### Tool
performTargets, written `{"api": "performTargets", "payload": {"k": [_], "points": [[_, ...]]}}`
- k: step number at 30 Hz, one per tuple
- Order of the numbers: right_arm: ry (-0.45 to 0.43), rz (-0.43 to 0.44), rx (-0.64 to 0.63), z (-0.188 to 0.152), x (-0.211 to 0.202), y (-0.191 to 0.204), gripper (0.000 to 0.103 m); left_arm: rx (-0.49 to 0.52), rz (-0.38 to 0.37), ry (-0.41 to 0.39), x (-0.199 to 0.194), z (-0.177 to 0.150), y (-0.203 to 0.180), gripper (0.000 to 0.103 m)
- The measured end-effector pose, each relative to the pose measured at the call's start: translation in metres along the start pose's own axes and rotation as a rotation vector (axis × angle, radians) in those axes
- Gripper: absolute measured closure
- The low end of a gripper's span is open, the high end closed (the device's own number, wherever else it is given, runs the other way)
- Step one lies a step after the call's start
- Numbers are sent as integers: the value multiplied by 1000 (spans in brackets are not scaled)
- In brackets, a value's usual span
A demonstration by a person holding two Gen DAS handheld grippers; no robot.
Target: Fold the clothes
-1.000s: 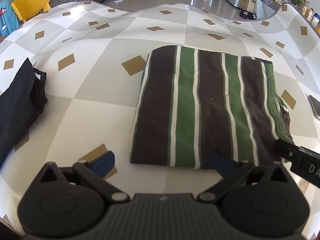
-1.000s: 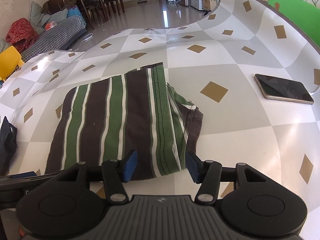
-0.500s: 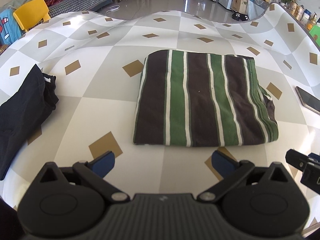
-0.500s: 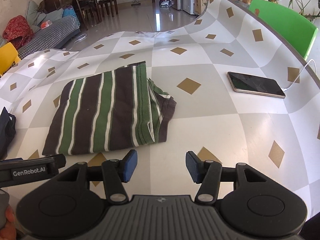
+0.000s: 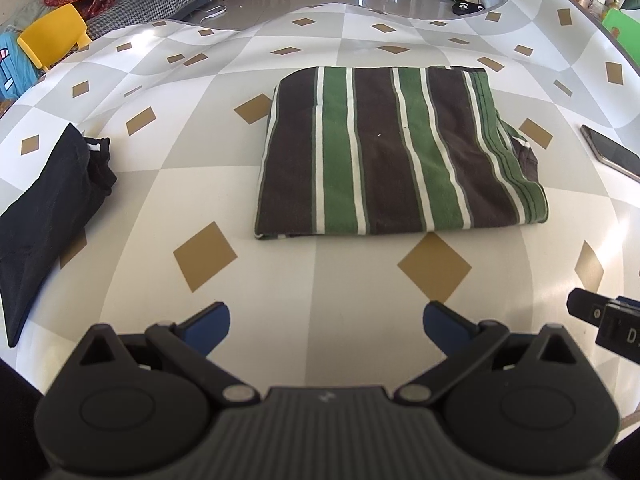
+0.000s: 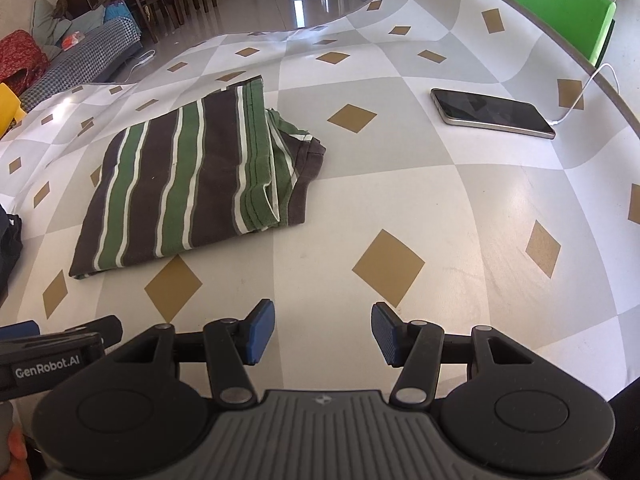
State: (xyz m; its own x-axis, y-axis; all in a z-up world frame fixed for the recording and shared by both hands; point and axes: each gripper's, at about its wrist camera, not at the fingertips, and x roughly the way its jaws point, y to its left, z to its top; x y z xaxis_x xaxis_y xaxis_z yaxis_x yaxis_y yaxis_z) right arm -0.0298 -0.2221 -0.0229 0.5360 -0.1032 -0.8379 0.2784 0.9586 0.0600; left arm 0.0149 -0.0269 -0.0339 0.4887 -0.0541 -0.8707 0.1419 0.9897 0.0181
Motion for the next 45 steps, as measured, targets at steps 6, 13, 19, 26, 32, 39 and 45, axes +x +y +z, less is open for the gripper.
{"api": "performTargets", "payload": {"k": [6,13,19,26,32,39,45], "points": [[9,-1,-11,-4,1,0,51,11,7,15,1,-5,-2,0],[32,-4,-16,-7,5,1,51,28,14,19,2,-6,-7,0],[49,-3,-21,-8,10,3,51,34,21,30,6,-7,-8,0],[65,9,-21,-8,15,5,51,37,29,44,10,-6,-10,0],[75,13,-25,-9,17,7,51,42,32,50,13,-6,-12,0],[81,13,-27,-9,18,8,50,49,33,51,14,-6,-15,0],[83,13,-27,-9,19,7,50,47,33,51,13,-6,-14,0]]}}
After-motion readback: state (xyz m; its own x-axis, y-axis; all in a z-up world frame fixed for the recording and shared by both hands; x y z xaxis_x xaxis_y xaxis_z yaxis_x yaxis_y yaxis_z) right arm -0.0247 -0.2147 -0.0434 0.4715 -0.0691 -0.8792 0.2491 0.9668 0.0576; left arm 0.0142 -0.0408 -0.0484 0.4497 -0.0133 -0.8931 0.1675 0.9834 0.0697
